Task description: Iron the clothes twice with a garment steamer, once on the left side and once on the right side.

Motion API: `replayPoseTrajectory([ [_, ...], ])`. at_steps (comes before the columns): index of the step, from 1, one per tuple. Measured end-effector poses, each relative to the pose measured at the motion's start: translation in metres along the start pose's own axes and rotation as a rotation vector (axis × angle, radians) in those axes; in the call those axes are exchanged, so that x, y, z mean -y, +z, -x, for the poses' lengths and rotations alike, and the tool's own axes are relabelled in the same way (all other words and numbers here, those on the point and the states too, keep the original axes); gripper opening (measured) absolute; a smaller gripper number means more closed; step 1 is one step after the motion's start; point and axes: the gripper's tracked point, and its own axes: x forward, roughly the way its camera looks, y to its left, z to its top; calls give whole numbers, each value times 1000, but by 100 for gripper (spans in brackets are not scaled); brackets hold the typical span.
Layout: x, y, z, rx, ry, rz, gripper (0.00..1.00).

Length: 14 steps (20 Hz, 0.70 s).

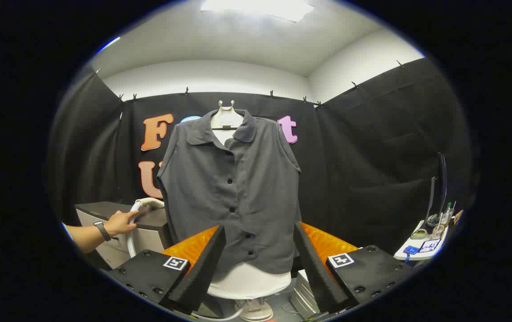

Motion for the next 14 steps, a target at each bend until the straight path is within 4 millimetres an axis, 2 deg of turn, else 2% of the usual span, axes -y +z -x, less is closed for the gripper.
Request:
replayPoseTrajectory([
  [6, 7, 1, 4, 9, -16, 15, 98],
  [14, 8, 6, -13, -16, 31, 35, 98],
])
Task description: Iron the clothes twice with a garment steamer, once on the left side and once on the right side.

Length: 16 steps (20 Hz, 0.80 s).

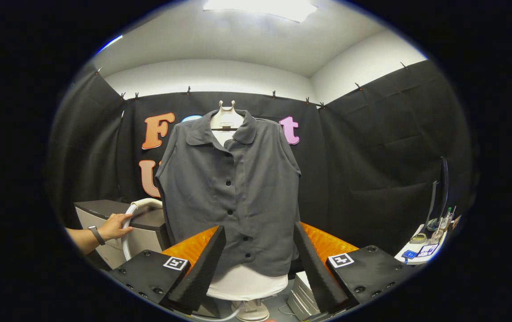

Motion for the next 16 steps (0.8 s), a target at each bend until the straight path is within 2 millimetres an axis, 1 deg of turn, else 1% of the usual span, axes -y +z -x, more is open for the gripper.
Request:
replayPoseTrajectory([
  [2, -2, 1, -2, -6, 47, 13, 98],
  [6, 6, 5, -5, 9, 107, 31, 98],
  [12, 11, 2, -8, 4, 141, 6, 98],
  [16, 12, 0, -4, 0, 147, 10, 98],
])
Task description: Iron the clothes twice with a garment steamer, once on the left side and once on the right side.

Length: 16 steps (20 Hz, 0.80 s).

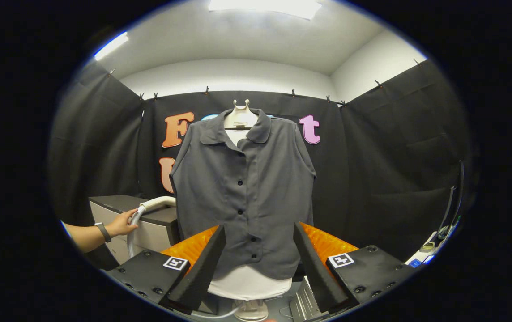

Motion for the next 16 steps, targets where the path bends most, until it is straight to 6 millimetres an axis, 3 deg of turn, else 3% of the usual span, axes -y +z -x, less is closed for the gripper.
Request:
replayPoseTrajectory([
  [16, 11, -5, 3, -9, 0, -14, 98],
])
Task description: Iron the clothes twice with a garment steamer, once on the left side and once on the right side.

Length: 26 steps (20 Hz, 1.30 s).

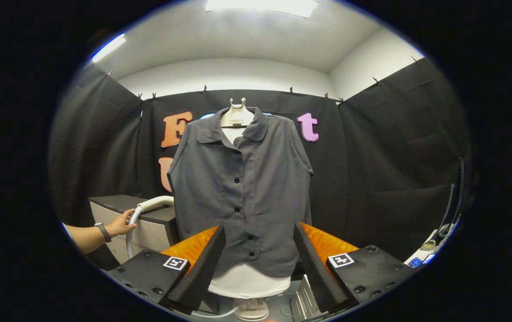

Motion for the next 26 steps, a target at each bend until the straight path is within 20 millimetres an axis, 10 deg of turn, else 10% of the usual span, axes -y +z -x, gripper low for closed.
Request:
replayPoseTrajectory([
  [8, -2, 1, -3, 1, 18, -7, 98],
  [15, -45, 15, -18, 24, 146, -30, 98],
  [21, -105, 46, -52, 72, 192, -20, 98],
  [26, -206, 56, -93, 26, 246, -94, 98],
])
